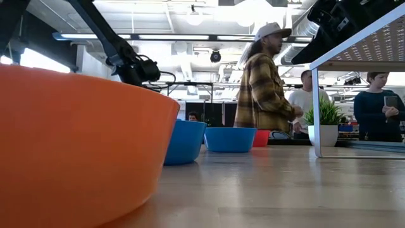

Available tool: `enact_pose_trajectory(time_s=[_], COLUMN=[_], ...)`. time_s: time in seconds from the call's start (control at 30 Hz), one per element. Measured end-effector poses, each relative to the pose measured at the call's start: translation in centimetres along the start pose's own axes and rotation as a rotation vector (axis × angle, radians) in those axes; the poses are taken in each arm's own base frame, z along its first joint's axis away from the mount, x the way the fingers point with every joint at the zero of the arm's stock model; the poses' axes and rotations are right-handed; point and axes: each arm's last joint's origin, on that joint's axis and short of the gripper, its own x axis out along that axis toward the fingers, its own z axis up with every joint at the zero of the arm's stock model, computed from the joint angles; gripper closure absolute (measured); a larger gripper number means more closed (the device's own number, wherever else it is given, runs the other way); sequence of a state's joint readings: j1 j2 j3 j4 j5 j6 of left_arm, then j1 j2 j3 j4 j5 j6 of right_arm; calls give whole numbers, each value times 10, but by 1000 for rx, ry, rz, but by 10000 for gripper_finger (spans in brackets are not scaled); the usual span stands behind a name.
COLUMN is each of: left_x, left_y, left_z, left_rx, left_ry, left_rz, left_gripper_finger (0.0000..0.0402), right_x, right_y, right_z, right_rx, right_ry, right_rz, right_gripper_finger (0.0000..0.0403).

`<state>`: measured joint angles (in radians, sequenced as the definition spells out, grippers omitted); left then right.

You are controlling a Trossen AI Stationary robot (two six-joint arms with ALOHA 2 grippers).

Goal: Pick & Place Mini bowls
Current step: Put the blue bowl on the shelf

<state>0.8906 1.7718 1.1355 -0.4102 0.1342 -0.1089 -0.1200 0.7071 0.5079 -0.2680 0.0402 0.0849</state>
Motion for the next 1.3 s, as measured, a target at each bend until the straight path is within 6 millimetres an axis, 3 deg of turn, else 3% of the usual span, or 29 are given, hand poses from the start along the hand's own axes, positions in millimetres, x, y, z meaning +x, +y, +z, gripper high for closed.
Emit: enact_pose_trajectory(time_s=[0.3, 0.6, 0.7, 1.03, 1.3], left_x=[0, 0, 0, 0, 2], left_y=[1, -1, 0, -3, -19], left_z=[0, -1, 0, -1, -4], left_rx=[0, -3, 0, 32, 62], left_ry=[0, 8, 3, 6, 27], left_rz=[36, -27, -10, -18, -73], left_gripper_finger=[328, 278, 277, 349, 357], right_x=[0, 0, 0, 0, 0], right_y=[0, 0, 0, 0, 1], right_z=[0, 0, 1, 1, 1], right_rx=[2, 3, 3, 4, 12], right_ry=[0, -2, -2, -3, -1], right_rz=[10, 12, 12, 14, 32], right_gripper_finger=[401, 401, 402, 401, 401])
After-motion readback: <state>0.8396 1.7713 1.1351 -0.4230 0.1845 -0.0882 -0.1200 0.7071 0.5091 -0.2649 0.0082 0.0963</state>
